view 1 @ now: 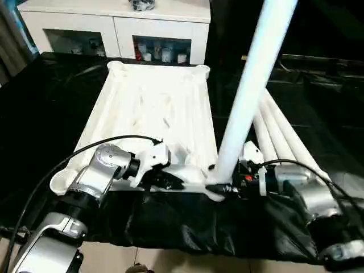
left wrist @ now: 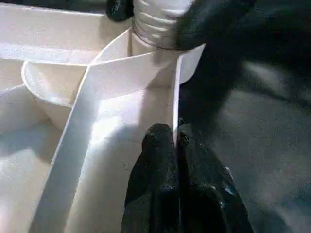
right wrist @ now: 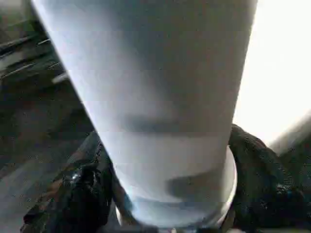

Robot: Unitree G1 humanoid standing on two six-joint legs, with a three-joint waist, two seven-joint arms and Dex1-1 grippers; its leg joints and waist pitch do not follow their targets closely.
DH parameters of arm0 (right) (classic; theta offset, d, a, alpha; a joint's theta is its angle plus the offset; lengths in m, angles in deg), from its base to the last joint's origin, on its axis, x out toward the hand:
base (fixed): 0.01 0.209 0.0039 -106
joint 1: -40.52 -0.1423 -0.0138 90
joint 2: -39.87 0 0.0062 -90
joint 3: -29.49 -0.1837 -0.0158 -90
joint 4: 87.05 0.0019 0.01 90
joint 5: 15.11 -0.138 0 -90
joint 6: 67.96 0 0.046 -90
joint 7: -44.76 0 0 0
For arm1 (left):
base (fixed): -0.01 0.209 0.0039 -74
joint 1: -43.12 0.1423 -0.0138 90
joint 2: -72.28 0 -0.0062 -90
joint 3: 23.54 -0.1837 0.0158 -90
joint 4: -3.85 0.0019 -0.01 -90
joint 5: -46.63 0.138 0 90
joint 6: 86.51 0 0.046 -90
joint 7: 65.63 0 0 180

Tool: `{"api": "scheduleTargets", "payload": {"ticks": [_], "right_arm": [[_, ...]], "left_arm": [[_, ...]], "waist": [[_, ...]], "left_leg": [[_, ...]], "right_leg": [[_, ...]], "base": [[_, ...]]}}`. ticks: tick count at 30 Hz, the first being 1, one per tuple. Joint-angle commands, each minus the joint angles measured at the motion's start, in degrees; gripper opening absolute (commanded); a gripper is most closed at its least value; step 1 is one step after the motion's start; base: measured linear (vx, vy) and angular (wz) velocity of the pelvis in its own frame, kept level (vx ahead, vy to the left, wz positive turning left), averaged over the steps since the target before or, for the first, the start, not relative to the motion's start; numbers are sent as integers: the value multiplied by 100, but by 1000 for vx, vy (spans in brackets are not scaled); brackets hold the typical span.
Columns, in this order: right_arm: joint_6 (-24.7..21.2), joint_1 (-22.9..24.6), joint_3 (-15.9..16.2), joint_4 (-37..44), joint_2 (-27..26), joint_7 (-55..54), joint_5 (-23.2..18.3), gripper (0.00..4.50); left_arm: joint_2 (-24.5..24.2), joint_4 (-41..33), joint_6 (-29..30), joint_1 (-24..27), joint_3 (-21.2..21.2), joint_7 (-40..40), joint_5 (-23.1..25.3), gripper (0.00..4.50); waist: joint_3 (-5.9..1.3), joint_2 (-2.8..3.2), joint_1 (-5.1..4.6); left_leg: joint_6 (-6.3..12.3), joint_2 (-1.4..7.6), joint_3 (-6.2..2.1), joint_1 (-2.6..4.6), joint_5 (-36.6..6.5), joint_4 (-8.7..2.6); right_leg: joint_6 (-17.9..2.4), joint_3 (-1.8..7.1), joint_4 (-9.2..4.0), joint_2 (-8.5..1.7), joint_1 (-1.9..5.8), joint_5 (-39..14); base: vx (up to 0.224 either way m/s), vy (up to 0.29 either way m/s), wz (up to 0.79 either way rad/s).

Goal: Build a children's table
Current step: Rotate leg to tighten

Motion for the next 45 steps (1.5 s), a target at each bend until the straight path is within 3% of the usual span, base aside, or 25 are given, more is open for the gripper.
{"api": "scheduleTargets", "payload": {"ticks": [1, 3, 4, 7, 8, 9, 13, 14, 17, 21, 26, 34, 36, 45], "right_arm": [[47, -103, 204, -273, -270, -616, 233, 278], [39, -193, 41, -489, -524, -1209, 232, 277], [-1, -228, -73, -584, -692, -1543, 216, 277], [96, -308, -250, -852, -1038, -2329, 293, 277], [141, -336, -284, -941, -1112, -2493, 311, 332], [367, -382, -211, -1115, -1233, -2797, 494, 346], [475, -398, -138, -1165, -1323, -2840, 529, 377], [533, -408, -65, -1154, -1299, -2774, 597, 377], [658, -416, -39, -1109, -1174, -2474, 615, 407], [760, -402, 13, -975, -899, -1623, 458, 407], [394, -207, 193, -311, -357, 42, -23, 407], [-52, 1, 686, 236, 397, 1546, -52, 407], [-135, 30, 753, 325, 461, 1685, -58, 392], [-428, 134, 836, 566, 478, 1859, -146, 326]], "left_arm": [[358, -51, 78, -178, -14, -434, -74, 0], [542, -32, 175, -196, 32, -755, -51, 0], [680, -7, 238, -211, 70, -1021, -27, 0], [985, -8, 318, -201, 74, -1531, 67, 0], [1045, -12, 322, -194, 53, -1644, 115, 0], [1172, -97, 369, -144, -20, -1757, 164, 0], [1202, -226, 376, -74, -148, -1692, 204, 0], [1146, -282, 361, -40, -195, -1576, 205, 0], [1001, -316, 277, -5, -187, -1319, 156, 0], [772, -410, 196, 63, -172, -873, 42, 0], [395, -517, 135, 128, -252, -103, -108, 0], [57, -461, 0, 33, -329, 667, -186, 0], [18, -432, -27, 7, -341, 761, -191, 0], [-123, -306, -125, -48, -355, 988, -175, 0]], "waist": [[-303, 2, -23], [-300, 5, -50], [-306, -26, -64], [-333, -6, -73], [-339, -6, -73], [-353, 2, -74], [-352, 23, -51], [-351, -4, -51], [-345, 12, -51], [-352, 12, -50], [-358, 23, -6], [-358, 22, 82], [-362, 51, 96], [-370, 59, 118]], "left_leg": [[3, 334, -157, 11, -1045, -450], [60, 337, -136, 46, -1065, -438], [84, 329, -136, 31, -1031, -438], [132, 327, -126, 12, -704, -419], [190, 322, -125, 2, -606, -412], [248, 315, -120, -4, -550, -400], [326, 318, -115, 1, -572, -405], [356, 329, -112, 5, -575, -408], [379, 330, -109, 8, -624, -409], [487, 328, -111, -13, -584, -396], [682, 362, -97, -12, -468, -381], [622, 372, -93, -5, -528, -374], [589, 373, -98, 1, -536, -377], [496, 373, -104, 5, -550, -381]], "right_leg": [[-1294, 286, -517, -578, 266, -1385], [-1214, 312, -541, -554, 216, -1382], [-1219, 313, -538, -555, 230, -1351], [-1275, 312, -489, -546, 243, -890], [-1297, 306, -471, -537, 249, -684], [-1317, 304, -461, -543, 256, -546], [-1312, 303, -458, -528, 258, -446], [-1318, 301, -457, -532, 256, -404], [-1318, 305, -466, -541, 251, -448], [-1380, 302, -445, -542, 276, -270], [-1459, 281, -405, -512, 274, 24], [-1468, 272, -415, -533, 262, -145], [-1483, 266, -418, -532, 254, -152], [-1521, 263, -405, -532, 262, -65]], "base": [[0, 0, 0], [0, 0, 0], [0, 0, 0], [0, 0, 0], [0, 0, 0], [0, 0, 0], [0, 0, 0], [0, 0, 0], [0, 0, 0], [0, 0, 0], [0, 0, 0], [0, 0, 0], [0, 0, 0], [0, 0, 0]]}}
